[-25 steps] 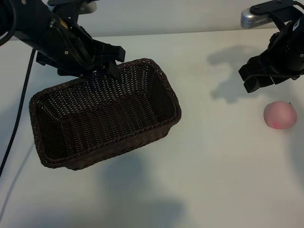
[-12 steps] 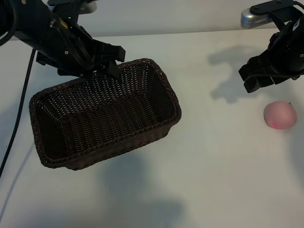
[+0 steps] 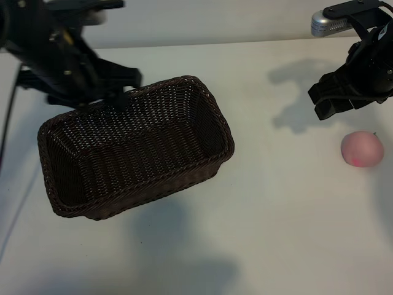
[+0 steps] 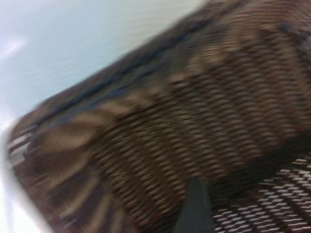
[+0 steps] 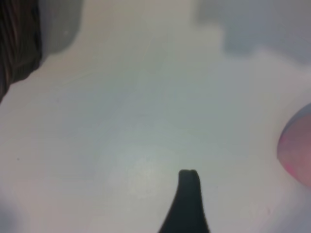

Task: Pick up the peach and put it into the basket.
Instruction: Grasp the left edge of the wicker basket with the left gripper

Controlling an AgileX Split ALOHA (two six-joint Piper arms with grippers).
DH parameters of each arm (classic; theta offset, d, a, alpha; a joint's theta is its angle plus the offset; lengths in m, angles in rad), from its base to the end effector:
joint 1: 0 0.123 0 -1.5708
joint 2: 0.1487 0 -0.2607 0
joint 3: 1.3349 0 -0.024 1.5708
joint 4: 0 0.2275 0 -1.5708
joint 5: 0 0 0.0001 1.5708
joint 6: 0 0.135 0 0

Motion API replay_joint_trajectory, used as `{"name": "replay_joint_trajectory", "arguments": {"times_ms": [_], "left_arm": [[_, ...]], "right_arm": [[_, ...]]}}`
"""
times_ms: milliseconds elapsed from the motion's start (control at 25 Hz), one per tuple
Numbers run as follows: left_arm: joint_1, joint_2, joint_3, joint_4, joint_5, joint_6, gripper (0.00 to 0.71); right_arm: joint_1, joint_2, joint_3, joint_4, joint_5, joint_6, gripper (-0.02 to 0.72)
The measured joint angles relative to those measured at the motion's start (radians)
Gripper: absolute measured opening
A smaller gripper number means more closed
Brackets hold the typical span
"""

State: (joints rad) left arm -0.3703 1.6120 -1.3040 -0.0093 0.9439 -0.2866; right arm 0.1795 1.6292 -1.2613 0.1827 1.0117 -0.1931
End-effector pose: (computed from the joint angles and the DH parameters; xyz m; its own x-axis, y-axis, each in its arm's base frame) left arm 0.3070 -0.1203 0.2285 -0.9251 0.0503 -0.3763 0.1026 0.9874 -0.1204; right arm 0.3076 0.0770 0.2102 -0.9188 -0.2624 -0.2949 -0.3081 0.9437 0.1202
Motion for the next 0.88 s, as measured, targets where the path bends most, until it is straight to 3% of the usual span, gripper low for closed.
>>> {"name": "replay_joint_trajectory", "arguments": {"times_ms": [280, 600, 880], "left_arm": [[0.0, -0.115, 0.214, 0.223, 0.026, -0.288, 0.575], [0.005, -0.139, 0.387, 0.254, -0.099, -0.469, 0.575], [0.113, -0.139, 0.405, 0.221, -0.128, -0.449, 0.575]], "right_arm": [[0.0, 0.0, -0.001, 0.009, 0.0, 0.0, 0.595], [0.0, 0.0, -0.001, 0.021, 0.005, 0.0, 0.595], [0.0, 0.0, -0.002, 0.022, 0.022, 0.0, 0.595]]}}
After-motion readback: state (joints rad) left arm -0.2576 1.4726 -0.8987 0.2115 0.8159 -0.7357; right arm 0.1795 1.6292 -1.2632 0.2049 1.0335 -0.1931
